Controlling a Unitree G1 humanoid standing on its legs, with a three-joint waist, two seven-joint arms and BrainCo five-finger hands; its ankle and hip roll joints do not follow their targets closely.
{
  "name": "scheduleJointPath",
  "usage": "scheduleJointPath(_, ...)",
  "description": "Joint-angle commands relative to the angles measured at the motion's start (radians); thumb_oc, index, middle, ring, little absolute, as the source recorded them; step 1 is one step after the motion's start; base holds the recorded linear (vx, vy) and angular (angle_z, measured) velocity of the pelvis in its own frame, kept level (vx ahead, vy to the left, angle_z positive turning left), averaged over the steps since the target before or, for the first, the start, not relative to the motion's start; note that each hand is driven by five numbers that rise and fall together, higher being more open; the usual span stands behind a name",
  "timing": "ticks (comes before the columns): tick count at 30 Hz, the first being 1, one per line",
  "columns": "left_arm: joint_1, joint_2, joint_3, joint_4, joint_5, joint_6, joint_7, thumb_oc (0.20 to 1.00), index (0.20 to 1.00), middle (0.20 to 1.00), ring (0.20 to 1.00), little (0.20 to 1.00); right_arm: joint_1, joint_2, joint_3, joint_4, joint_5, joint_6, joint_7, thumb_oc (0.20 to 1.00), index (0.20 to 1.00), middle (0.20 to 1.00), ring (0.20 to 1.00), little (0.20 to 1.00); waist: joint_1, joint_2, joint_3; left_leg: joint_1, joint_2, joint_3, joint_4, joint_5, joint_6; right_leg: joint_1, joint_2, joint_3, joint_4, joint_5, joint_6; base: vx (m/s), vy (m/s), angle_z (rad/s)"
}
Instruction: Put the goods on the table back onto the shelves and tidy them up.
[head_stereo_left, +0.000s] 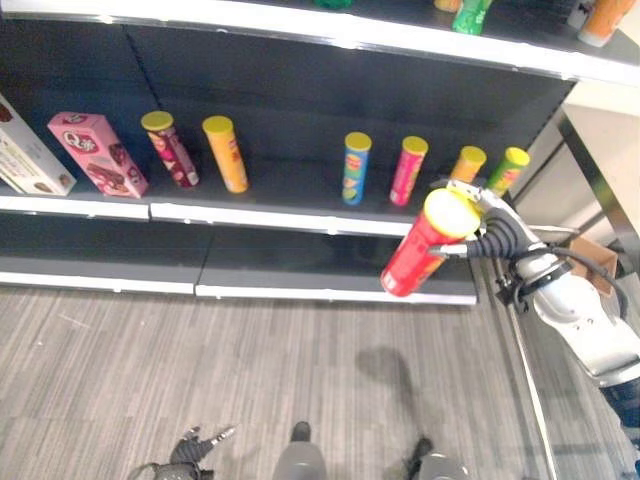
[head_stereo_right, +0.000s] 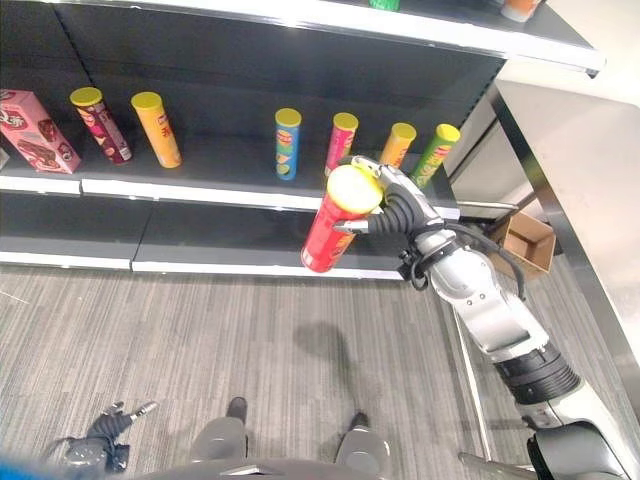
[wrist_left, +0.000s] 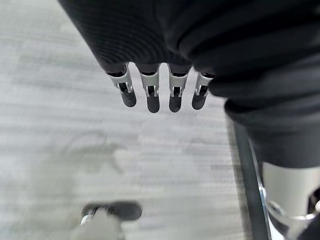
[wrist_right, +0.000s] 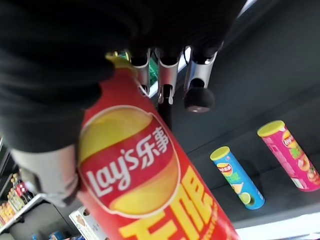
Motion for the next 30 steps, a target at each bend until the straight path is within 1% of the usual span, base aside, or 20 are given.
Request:
scheduleJointPath(1,0.037,-0.035,-0.035,0.019,-0.028,0.001,-0.009,1.0,1.0,1.0,1.0,1.0,-0.1,-0.029,0.012,0.009,-0.005,-0.023,-0.045,0.2,0.2,0.2,0.2,0.2,0.026,0.032,-0.002,0.016,-0.034,-0.032,-0.126,0.024,0.0,0.012,0.091,-0.022,-0.042,-0.096,-0.02,-0.01,0.083,0.0)
scheduleJointPath(2,0.046,-0.05,-0.02,0.022,-0.04,0.0,-0.003,1.0,1.0,1.0,1.0,1.0,-0.101,-0.019,0.022,0.021,-0.008,-0.015,-0.049,0.2,0.2,0.2,0.2,0.2,0.032,0.024,-0.005,0.008,-0.056,-0.045,-0.114,0.016,0.002,0.038,0.098,0.021,-0.1,-0.08,-0.02,0.0,0.0,0.0)
scheduleJointPath(4,0.057,-0.062,-0.008,0.023,-0.054,0.001,0.001,1.0,1.0,1.0,1.0,1.0,-0.098,-0.01,0.024,0.023,-0.005,-0.014,-0.054,0.2,0.2,0.2,0.2,0.2,0.04,0.023,-0.009,0.007,-0.065,-0.044,-0.103,0.005,0.003,0.057,0.096,0.026,-0.124,-0.069,-0.02,0.05,0.014,0.3)
scheduleJointPath(5,0.065,-0.07,-0.002,0.016,-0.065,-0.001,0.001,1.0,1.0,1.0,1.0,1.0,-0.099,-0.008,0.035,0.03,-0.009,-0.015,-0.055,0.2,0.2,0.2,0.2,0.2,0.043,0.025,-0.006,-0.009,-0.073,-0.048,-0.06,-0.013,0.003,0.068,0.095,0.034,-0.133,-0.066,-0.02,0.04,0.018,0.33)
scheduleJointPath(7,0.068,-0.077,-0.003,-0.006,-0.083,-0.002,-0.001,1.0,1.0,1.0,1.0,1.0,-0.091,-0.009,0.034,0.041,-0.011,-0.012,-0.057,0.2,0.2,0.2,0.2,0.2,0.047,0.033,0.012,-0.047,-0.084,-0.054,0.034,-0.039,-0.011,0.077,0.083,0.027,-0.139,-0.07,-0.023,0.0,0.048,0.13)
scheduleJointPath(8,0.07,-0.08,-0.006,-0.02,-0.093,-0.001,0.001,1.0,1.0,1.0,1.0,1.0,-0.094,-0.01,0.039,0.05,-0.006,-0.007,-0.058,0.2,0.2,0.2,0.2,0.2,0.045,0.038,0.023,-0.075,-0.079,-0.055,0.086,-0.047,-0.028,0.088,0.078,0.022,-0.146,-0.073,-0.024,-0.02,0.112,0.29)
scheduleJointPath(9,0.068,-0.084,-0.008,-0.026,-0.103,-0.001,0.006,1.0,1.0,1.0,1.0,1.0,-0.103,-0.011,0.045,0.055,-0.004,-0.005,-0.061,0.2,0.2,0.2,0.2,0.2,0.045,0.044,0.03,-0.094,-0.062,-0.056,0.104,-0.044,-0.04,0.093,0.074,0.021,-0.146,-0.077,-0.024,0.06,0.208,0.38)
scheduleJointPath(10,0.065,-0.085,-0.004,-0.022,-0.116,-0.002,0.011,1.0,1.0,1.0,1.0,1.0,-0.109,-0.01,0.046,0.059,0.001,0.002,-0.06,0.2,0.2,0.2,0.2,0.2,0.044,0.044,0.022,-0.106,-0.007,-0.072,0.062,-0.024,-0.046,0.095,0.065,0.028,-0.152,-0.082,-0.015,0.07,0.17,0.4)
scheduleJointPath(11,0.065,-0.085,-0.004,-0.022,-0.116,-0.002,0.011,1.0,1.0,1.0,1.0,1.0,-0.109,-0.01,0.047,0.059,0.001,0.003,-0.06,0.2,0.2,0.2,0.2,0.2,0.045,0.044,0.021,-0.105,-0.007,-0.071,0.059,-0.023,-0.046,0.094,0.065,0.029,-0.151,-0.083,-0.015,0.1,0.193,0.31)
scheduleJointPath(13,0.054,-0.078,-0.008,-0.018,-0.122,-0.002,0.018,1.0,1.0,1.0,1.0,1.0,-0.111,-0.011,0.041,0.069,0.001,0.006,-0.065,0.2,0.2,0.2,0.2,0.2,0.045,0.042,0.017,-0.125,0.073,-0.101,-0.01,0.043,-0.055,0.087,0.051,0.033,-0.144,-0.101,-0.009,0.11,0.206,0.25)
scheduleJointPath(15,0.044,-0.068,-0.017,-0.015,-0.133,-0.003,0.027,1.0,1.0,1.0,1.0,1.0,-0.102,-0.013,0.031,0.082,0.015,0.005,-0.076,0.2,0.2,0.2,0.2,0.2,0.041,0.034,0.017,-0.167,0.153,-0.125,-0.084,0.084,-0.069,0.094,0.033,0.042,-0.136,-0.132,0.002,0.28,0.36,0.08)
scheduleJointPath(16,0.04,-0.058,-0.021,-0.012,-0.128,-0.003,0.034,1.0,1.0,1.0,1.0,1.0,-0.057,-0.015,-0.004,0.094,0.023,0.005,-0.091,0.2,0.2,0.2,0.2,0.2,0.033,0.037,0.012,-0.206,0.212,-0.097,-0.134,0.125,-0.092,0.13,0.009,0.037,-0.128,-0.167,0.018,0.31,0.348,-0.01)
scheduleJointPath(18,0.045,-0.053,-0.02,-0.019,-0.125,0.003,0.035,1.0,1.0,1.0,1.0,1.0,-0.032,-0.008,-0.018,0.086,0.025,0.011,-0.092,0.2,0.2,0.2,0.2,0.2,0.04,0.042,0.008,-0.21,0.226,-0.077,-0.133,0.145,-0.101,0.147,-0.001,0.04,-0.121,-0.172,0.023,0.29,0.346,0.23)
scheduleJointPath(20,0.051,-0.053,-0.019,-0.008,-0.089,0.004,0.028,1.0,1.0,1.0,1.0,1.0,-0.003,0.003,-0.031,0.072,-0.004,0.017,-0.079,0.2,0.2,0.2,0.2,0.2,0.046,0.06,-0.022,-0.177,0.225,-0.088,-0.139,0.148,-0.118,0.183,-0.023,0.047,-0.114,-0.171,0.049,0.42,0.504,0.15)
scheduleJointPath(22,0.043,-0.045,-0.02,-0.002,-0.083,0.007,0.021,1.0,1.0,1.0,1.0,1.0,0.019,0.018,-0.041,0.058,-0.012,0.022,-0.071,0.2,0.2,0.2,0.2,0.2,0.05,0.058,-0.022,-0.18,0.205,-0.081,-0.116,0.144,-0.117,0.198,-0.046,0.042,-0.111,-0.155,0.061,0.29,0.387,-0.56)
scheduleJointPath(23,0.034,-0.026,-0.02,-0.001,-0.058,0.011,0.017,1.0,1.0,1.0,1.0,1.0,0.032,0.042,-0.049,0.057,-0.027,0.028,-0.066,0.2,0.2,0.2,0.2,0.2,0.056,0.04,-0.024,-0.177,0.168,-0.058,-0.066,0.117,-0.103,0.195,-0.09,0.046,-0.092,-0.102,0.081,0.36,0.564,-0.33)
scheduleJointPath(24,0.025,-0.004,-0.023,0.002,-0.042,0.015,0.011,1.0,1.0,1.0,1.0,1.0,0.023,0.063,-0.045,0.056,-0.024,0.031,-0.063,0.2,0.2,0.2,0.2,0.2,0.056,0.03,-0.021,-0.164,0.145,-0.029,-0.062,0.1,-0.086,0.168,-0.121,0.05,-0.06,-0.02,0.086,0.36,0.565,0.17)
scheduleJointPath(25,0.025,-0.003,-0.023,0.002,-0.042,0.016,0.011,1.0,1.0,1.0,1.0,1.0,0.023,0.064,-0.045,0.056,-0.024,0.03,-0.064,0.2,0.2,0.2,0.2,0.2,0.057,0.029,-0.022,-0.165,0.144,-0.026,-0.061,0.1,-0.085,0.166,-0.123,0.052,-0.06,-0.02,0.087,0.17,0.359,0.04)
scheduleJointPath(27,0.01,0.015,-0.037,0.008,-0.024,0.011,0.013,1.0,1.0,1.0,1.0,1.0,0.002,0.082,-0.039,0.064,-0.011,0.025,-0.071,0.2,0.2,0.2,0.2,0.2,0.055,0.02,-0.021,-0.165,0.121,-0.003,-0.064,0.081,-0.061,0.14,-0.147,0.039,-0.045,0.063,0.092,0.1,0.25,-0.34)
scheduleJointPath(30,0.003,0.026,-0.049,0.005,-0.011,0.012,0.019,1.0,1.0,1.0,1.0,1.0,-0.05,0.084,-0.018,0.081,-0.017,0.027,-0.077,0.2,0.2,0.2,0.2,0.2,0.057,0.005,-0.023,-0.161,0.087,0.013,-0.057,0.049,-0.027,0.14,-0.176,0.001,-0.033,0.106,0.093,0.13,0.284,-0.04)
